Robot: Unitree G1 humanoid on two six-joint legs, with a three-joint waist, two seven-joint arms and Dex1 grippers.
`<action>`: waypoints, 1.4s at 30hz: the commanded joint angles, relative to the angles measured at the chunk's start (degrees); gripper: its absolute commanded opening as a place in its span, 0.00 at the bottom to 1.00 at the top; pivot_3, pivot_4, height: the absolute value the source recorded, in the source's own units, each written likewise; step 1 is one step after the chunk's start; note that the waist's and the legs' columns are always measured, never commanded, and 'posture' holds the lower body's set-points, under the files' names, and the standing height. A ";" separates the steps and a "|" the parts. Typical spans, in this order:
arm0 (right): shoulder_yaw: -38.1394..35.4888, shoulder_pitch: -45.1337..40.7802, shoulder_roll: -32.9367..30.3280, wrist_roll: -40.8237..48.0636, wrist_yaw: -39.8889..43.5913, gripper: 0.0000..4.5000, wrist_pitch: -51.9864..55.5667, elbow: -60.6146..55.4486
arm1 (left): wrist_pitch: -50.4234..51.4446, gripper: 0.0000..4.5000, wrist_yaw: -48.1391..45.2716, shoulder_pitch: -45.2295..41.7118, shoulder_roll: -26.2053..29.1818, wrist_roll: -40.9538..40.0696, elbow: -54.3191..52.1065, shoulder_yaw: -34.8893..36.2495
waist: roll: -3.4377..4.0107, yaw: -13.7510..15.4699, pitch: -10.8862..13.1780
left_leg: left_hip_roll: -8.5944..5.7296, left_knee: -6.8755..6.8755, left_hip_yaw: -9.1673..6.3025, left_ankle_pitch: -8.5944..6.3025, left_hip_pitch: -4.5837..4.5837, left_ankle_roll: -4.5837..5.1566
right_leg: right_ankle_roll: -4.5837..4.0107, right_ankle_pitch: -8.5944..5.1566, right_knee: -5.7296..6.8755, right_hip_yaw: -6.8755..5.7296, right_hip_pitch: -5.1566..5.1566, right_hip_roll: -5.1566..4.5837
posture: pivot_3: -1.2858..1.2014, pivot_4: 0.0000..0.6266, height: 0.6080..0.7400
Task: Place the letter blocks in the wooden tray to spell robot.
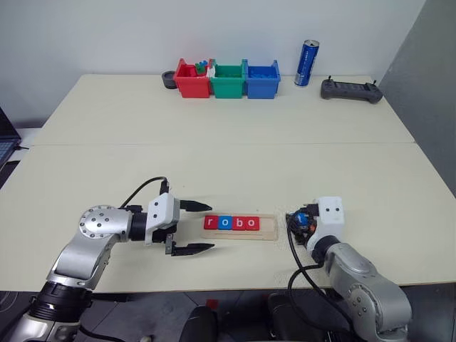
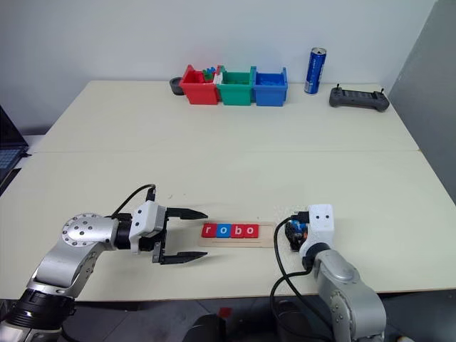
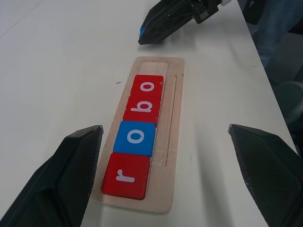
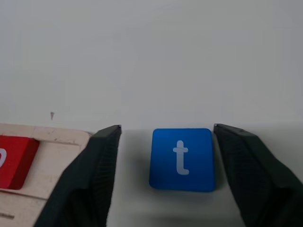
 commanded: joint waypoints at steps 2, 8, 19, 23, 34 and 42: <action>-3.19 -4.25 -1.34 0.28 0.01 1.00 -1.54 -1.75 | -1.11 1.00 0.20 0.23 0.19 0.16 -0.44 0.83 | 0.02 0.01 0.01 | 0.00 0.00 0.00 0.00 -0.01 0.00 | 0.00 0.00 0.00 0.00 -0.01 0.00 | 0.52 0.24 1.00; -3.27 -9.26 -20.57 7.51 19.96 1.00 -2.86 0.56 | -0.87 1.00 0.67 0.57 0.24 0.24 -0.95 1.25 | 0.05 0.00 0.03 | -0.01 -0.03 0.00 -0.01 -0.03 0.01 | -0.03 0.02 -0.03 -0.02 -0.02 0.00 | 0.52 0.24 1.00; 8.27 -15.19 -47.65 4.70 52.31 1.00 -27.15 20.53 | 0.88 1.00 2.15 0.56 0.62 -0.07 -3.14 1.42 | -0.02 0.02 0.07 | -0.02 0.03 0.04 -0.02 -0.03 0.05 | 0.00 0.01 -0.06 0.00 0.01 0.00 | 0.52 0.24 1.00; 10.23 -18.23 -47.73 2.77 55.64 1.00 -31.52 27.04 | 1.73 1.00 2.62 0.81 0.82 -0.12 -4.21 1.54 | -0.02 0.07 0.07 | -0.02 0.03 0.03 -0.02 -0.04 0.04 | -0.24 0.15 -0.05 0.00 0.01 0.00 | 0.52 0.24 1.00; 12.20 -22.01 -46.12 1.92 60.65 0.54 -32.38 32.03 | 1.01 1.00 2.69 1.95 1.06 0.02 -4.09 1.92 | -0.02 0.31 0.07 | -0.02 0.03 0.01 -0.02 -0.03 0.04 | -0.28 0.17 -0.04 -0.03 0.01 0.00 | 0.52 0.24 1.00; 11.76 -24.42 -46.58 5.64 62.58 0.32 -25.19 21.08 | -1.01 1.00 2.05 2.51 0.97 0.24 -2.08 2.13 | 0.00 0.29 0.09 | -0.02 0.03 0.01 -0.02 -0.03 0.04 | -0.28 0.17 -0.02 -0.02 0.00 -0.01 | 0.52 0.24 1.00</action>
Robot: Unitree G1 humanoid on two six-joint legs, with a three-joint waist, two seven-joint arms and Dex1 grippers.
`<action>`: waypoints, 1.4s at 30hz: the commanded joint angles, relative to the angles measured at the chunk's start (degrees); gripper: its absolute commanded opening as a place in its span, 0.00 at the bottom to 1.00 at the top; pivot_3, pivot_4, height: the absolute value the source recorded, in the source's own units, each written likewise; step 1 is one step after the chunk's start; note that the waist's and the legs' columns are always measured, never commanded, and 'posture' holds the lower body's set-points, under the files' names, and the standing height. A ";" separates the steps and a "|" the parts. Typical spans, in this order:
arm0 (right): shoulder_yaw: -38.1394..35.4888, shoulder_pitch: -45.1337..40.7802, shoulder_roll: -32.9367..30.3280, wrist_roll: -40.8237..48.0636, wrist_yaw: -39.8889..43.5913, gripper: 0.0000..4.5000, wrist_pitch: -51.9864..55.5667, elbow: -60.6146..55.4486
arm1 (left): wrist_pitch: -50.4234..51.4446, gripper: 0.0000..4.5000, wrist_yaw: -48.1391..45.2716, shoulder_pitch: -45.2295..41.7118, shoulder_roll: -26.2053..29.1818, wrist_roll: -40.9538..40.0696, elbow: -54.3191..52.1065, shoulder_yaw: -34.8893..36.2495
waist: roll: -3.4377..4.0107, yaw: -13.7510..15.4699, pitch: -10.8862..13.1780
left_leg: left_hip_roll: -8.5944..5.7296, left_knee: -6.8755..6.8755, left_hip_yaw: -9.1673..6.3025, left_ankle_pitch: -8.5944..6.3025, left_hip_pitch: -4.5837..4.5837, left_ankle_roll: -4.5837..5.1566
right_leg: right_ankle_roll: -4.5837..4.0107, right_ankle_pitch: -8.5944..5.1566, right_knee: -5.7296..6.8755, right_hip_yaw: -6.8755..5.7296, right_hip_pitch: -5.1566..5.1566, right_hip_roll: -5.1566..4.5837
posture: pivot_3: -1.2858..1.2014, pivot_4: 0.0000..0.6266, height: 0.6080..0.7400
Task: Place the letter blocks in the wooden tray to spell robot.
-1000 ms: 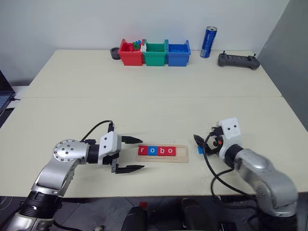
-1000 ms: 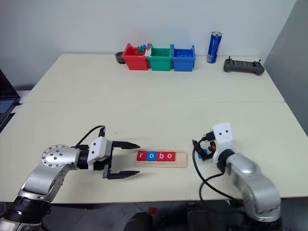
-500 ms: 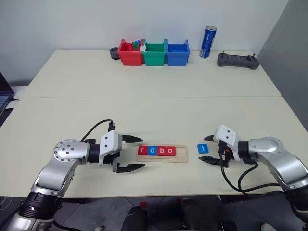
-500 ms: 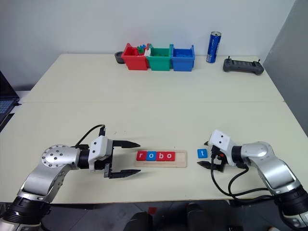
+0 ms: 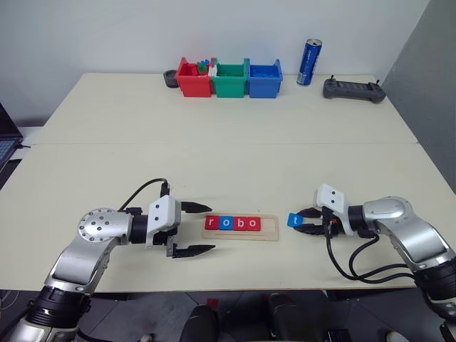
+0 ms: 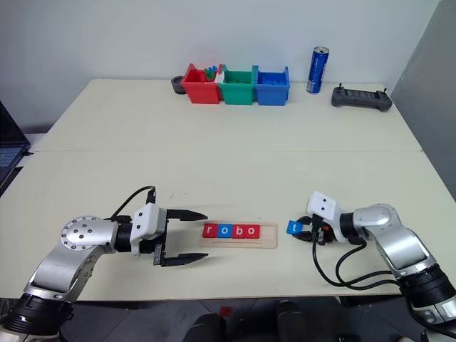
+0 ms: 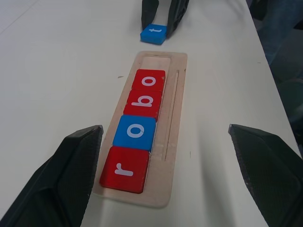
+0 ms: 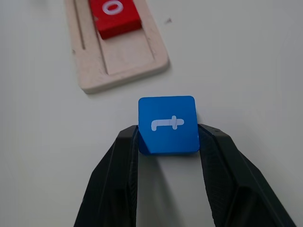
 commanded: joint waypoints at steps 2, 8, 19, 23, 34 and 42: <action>0.81 -3.67 0.25 2.34 0.11 0.32 5.66 -9.58 | -2.03 1.00 -0.36 0.45 0.50 -0.27 0.58 1.76 | 0.00 0.00 0.00 | 0.00 0.00 -0.01 0.00 0.00 0.00 | 0.00 0.00 0.01 -0.01 0.00 0.00 | 0.52 0.24 1.00; 6.78 -6.76 1.73 -1.73 -1.62 0.32 7.83 -9.09 | -3.01 1.00 -0.17 0.07 -0.03 -0.01 1.39 1.04 | -0.01 0.16 -0.01 | -0.01 0.01 -0.03 0.00 -0.02 0.00 | 0.01 0.00 -0.01 -0.04 0.00 -0.02 | 0.52 0.24 1.00; 10.29 -10.66 3.60 -3.85 -1.17 0.32 8.89 -5.96 | -2.94 1.00 0.74 0.98 -0.28 0.05 0.06 1.08 | -0.01 0.15 -0.01 | 0.00 0.00 -0.04 0.00 -0.02 0.00 | 0.00 0.00 -0.01 -0.06 -0.01 -0.01 | 0.52 0.24 1.00; 10.81 -11.25 4.22 -4.24 -1.10 0.32 8.90 -4.65 | -2.84 1.00 0.94 1.04 -0.29 0.04 -0.08 1.14 | -0.01 0.15 -0.01 | -0.01 0.00 -0.04 0.00 -0.02 0.00 | 0.00 0.00 -0.01 -0.06 -0.01 -0.02 | 0.52 0.24 1.00; 11.30 -12.06 4.86 -4.01 -0.51 0.32 9.38 -3.02 | -2.46 1.00 1.49 0.62 -0.10 -0.33 -0.08 1.45 | -0.01 0.15 -0.01 | -0.01 0.00 -0.04 0.00 -0.02 0.00 | 0.00 0.00 0.00 -0.06 -0.01 -0.02 | 0.52 0.24 1.00; 12.14 -12.34 5.19 -4.30 0.04 0.32 8.87 -2.57 | -1.73 1.00 2.68 0.75 -0.48 -0.07 -1.48 1.00 | -0.01 0.15 -0.01 | -0.01 0.00 -0.04 0.00 -0.02 0.00 | -0.01 0.00 0.00 -0.06 -0.01 -0.02 | 0.52 0.24 1.00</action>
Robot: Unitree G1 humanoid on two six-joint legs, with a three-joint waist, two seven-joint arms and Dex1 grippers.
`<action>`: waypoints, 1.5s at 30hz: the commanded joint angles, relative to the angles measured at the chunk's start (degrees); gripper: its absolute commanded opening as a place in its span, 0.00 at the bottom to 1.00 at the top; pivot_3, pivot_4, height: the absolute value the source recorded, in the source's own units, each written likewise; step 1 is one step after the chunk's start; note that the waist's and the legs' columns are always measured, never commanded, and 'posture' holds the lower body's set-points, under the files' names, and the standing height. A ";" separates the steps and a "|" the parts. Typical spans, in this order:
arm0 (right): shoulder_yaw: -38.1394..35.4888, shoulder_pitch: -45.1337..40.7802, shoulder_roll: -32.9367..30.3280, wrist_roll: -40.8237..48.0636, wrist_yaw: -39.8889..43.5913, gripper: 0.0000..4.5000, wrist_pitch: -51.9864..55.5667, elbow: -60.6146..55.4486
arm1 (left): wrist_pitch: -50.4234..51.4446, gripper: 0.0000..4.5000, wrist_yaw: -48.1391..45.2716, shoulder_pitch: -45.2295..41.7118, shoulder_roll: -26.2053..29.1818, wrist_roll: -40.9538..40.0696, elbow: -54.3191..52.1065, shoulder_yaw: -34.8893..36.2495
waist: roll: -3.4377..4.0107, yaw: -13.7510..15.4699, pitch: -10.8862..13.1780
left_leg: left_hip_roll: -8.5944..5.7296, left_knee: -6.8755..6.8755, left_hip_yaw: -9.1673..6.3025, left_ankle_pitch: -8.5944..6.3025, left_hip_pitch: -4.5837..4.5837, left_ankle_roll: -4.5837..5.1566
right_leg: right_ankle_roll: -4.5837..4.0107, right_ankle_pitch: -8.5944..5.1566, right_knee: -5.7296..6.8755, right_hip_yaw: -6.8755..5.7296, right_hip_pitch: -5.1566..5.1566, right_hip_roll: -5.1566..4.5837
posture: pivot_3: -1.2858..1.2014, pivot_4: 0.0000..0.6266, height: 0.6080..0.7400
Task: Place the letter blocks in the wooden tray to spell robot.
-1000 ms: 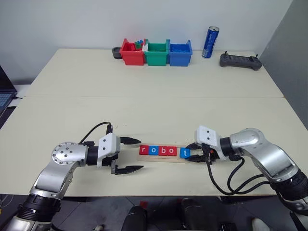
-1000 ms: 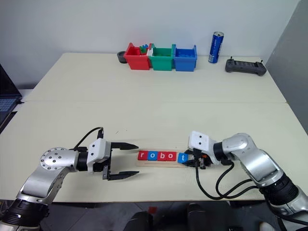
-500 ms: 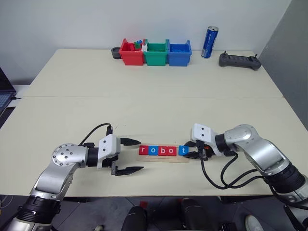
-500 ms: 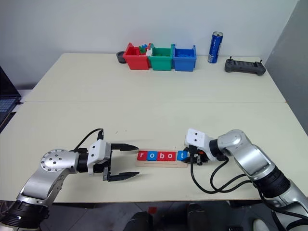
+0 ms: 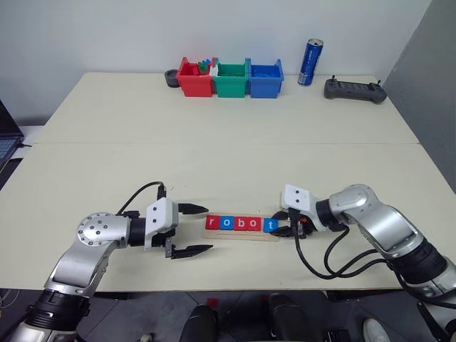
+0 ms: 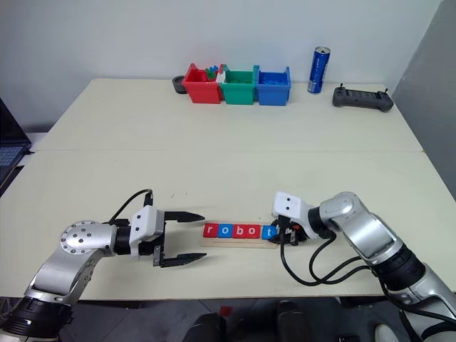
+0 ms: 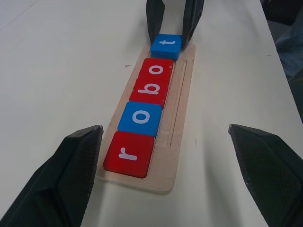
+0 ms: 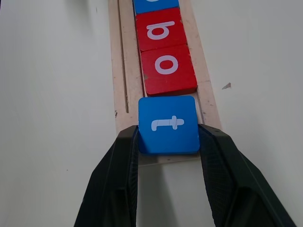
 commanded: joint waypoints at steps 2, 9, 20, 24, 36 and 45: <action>-0.46 -1.48 0.60 -0.42 0.03 0.40 -0.73 -0.76 | 0.27 1.00 1.40 -0.17 -0.24 -0.27 -3.60 0.84 | 0.00 0.00 0.00 | 0.00 0.00 0.00 0.00 0.00 0.00 | 0.00 0.00 0.00 0.00 0.00 0.00 | 0.52 0.24 1.00; -2.08 -2.39 2.02 0.14 -1.34 0.95 -0.05 -0.59 | 0.94 1.00 2.08 -0.15 -0.39 -0.41 -4.49 0.71 | 0.00 -0.01 0.00 | 0.00 0.00 -0.02 0.00 0.00 0.00 | 0.00 0.00 0.01 -0.01 0.00 0.00 | 0.52 0.24 1.00; -8.00 5.37 -4.44 6.36 -1.78 0.78 6.98 -16.29 | 0.94 1.00 1.68 -0.24 0.22 -0.58 -3.40 1.45 | 0.01 0.06 0.01 | -0.01 -0.01 -0.06 0.00 -0.03 0.00 | 0.00 0.00 -0.01 -0.06 0.00 -0.01 | 0.52 0.24 1.00; -7.50 8.28 -5.74 6.06 -2.76 0.44 6.85 -18.04 | 1.22 1.00 1.77 -0.31 0.34 -0.51 -3.62 1.42 | 0.01 0.00 0.01 | -0.01 0.00 -0.03 0.00 -0.03 0.00 | 0.01 -0.01 -0.01 -0.03 0.00 -0.01 | 0.52 0.24 1.00; -2.82 6.41 -2.90 3.05 -5.37 0.01 4.47 -12.04 | 0.43 1.00 1.50 0.44 0.21 -0.34 -3.53 1.43 | 0.01 0.01 0.01 | 0.00 0.01 -0.01 0.00 -0.01 0.00 | 0.01 -0.01 -0.01 -0.01 0.00 0.01 | 0.52 0.24 1.00; -2.99 4.03 -0.31 2.85 -5.65 0.01 4.00 -9.75 | 0.30 1.00 1.88 0.57 0.04 -0.27 -3.48 1.39 | 0.01 0.01 0.01 | 0.00 0.00 -0.02 0.00 -0.01 0.00 | 0.01 -0.01 0.00 -0.02 0.00 0.00 | 0.52 0.24 1.00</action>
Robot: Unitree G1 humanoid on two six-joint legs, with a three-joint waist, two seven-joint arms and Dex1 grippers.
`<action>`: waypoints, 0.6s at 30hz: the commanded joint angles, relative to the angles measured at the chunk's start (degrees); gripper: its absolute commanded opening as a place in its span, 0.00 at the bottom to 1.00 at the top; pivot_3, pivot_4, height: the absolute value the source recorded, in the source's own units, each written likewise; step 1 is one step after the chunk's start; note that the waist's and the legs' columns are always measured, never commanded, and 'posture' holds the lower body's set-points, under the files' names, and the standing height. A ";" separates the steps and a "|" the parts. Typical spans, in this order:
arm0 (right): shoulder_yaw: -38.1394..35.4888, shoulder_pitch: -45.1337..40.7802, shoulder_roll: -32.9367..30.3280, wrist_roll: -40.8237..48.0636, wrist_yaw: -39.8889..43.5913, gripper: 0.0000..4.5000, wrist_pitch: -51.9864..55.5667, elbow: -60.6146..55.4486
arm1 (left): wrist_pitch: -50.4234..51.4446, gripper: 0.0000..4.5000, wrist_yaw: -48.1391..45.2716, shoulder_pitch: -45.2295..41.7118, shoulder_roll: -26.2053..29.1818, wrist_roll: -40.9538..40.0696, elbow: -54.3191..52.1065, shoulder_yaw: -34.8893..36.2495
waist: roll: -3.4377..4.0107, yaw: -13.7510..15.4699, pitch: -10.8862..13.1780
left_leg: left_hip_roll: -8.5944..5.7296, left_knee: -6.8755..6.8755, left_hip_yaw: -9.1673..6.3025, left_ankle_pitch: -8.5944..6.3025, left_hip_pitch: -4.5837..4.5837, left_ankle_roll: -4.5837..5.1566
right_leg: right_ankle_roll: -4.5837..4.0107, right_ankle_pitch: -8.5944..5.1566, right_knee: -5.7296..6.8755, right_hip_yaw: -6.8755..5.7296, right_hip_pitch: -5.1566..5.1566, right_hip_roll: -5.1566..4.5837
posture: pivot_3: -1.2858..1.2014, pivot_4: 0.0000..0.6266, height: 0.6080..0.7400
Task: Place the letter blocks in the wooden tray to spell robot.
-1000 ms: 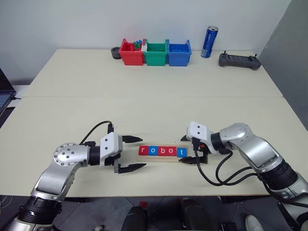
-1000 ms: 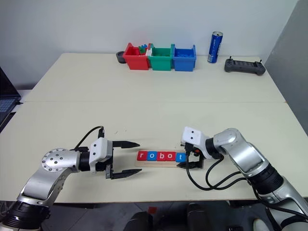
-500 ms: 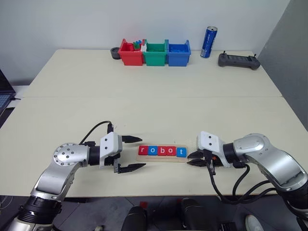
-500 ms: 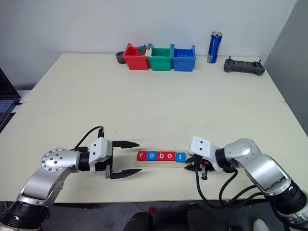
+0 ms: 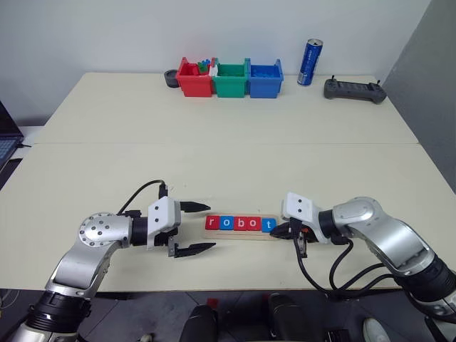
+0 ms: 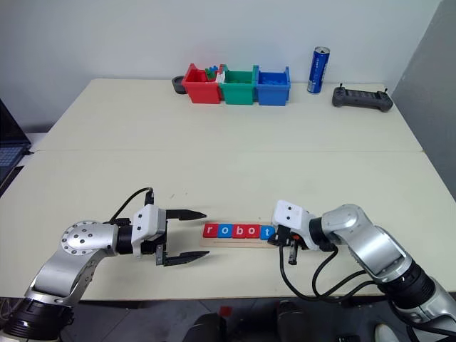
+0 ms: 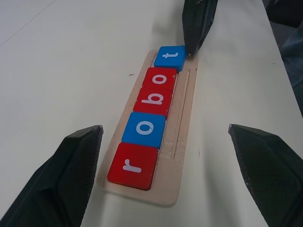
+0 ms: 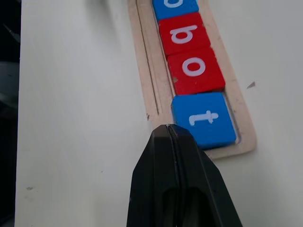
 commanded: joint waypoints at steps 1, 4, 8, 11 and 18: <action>-0.70 -1.67 1.04 0.18 -0.31 0.01 -0.92 0.07 | -0.66 1.00 -0.07 0.03 0.39 -0.28 -1.31 1.26 | 0.00 0.00 0.00 | 0.00 0.00 0.00 0.00 0.00 0.00 | 0.00 0.00 0.00 0.00 0.00 0.00 | 0.52 0.24 1.00; -0.23 -2.26 2.11 -0.34 -0.64 0.01 -1.36 1.44 | -0.44 1.00 -0.01 -0.22 0.40 -0.31 -1.46 1.18 | 0.00 -0.02 0.00 | 0.00 0.00 0.00 0.00 0.00 0.00 | 0.00 0.00 0.00 0.00 0.00 0.00 | 0.52 0.24 1.00; -0.62 -2.59 2.80 0.06 -0.77 0.01 -1.03 1.09 | -0.20 1.00 0.05 -0.37 0.42 -0.42 -1.72 1.20 | 0.00 0.00 0.00 | 0.00 0.00 0.00 0.00 0.00 0.00 | 0.00 0.00 0.00 0.00 0.00 0.00 | 0.52 0.24 1.00; -2.61 -2.49 2.12 1.75 -0.47 0.01 0.49 -1.11 | -0.22 1.00 -0.13 -0.19 0.69 -0.68 -1.38 1.73 | 0.00 0.00 0.00 | 0.00 -0.01 0.00 0.00 0.00 0.00 | 0.00 0.00 0.00 0.00 0.00 0.00 | 0.52 0.24 1.00; -11.41 2.99 0.24 7.23 -2.12 0.08 2.01 -9.20 | 3.20 1.00 1.12 2.10 0.91 -3.36 -2.92 5.07 | 0.00 0.04 0.00 | 0.00 -0.01 -0.02 0.00 -0.02 0.00 | 0.00 0.00 0.00 -0.02 0.00 0.00 | 0.52 0.24 1.00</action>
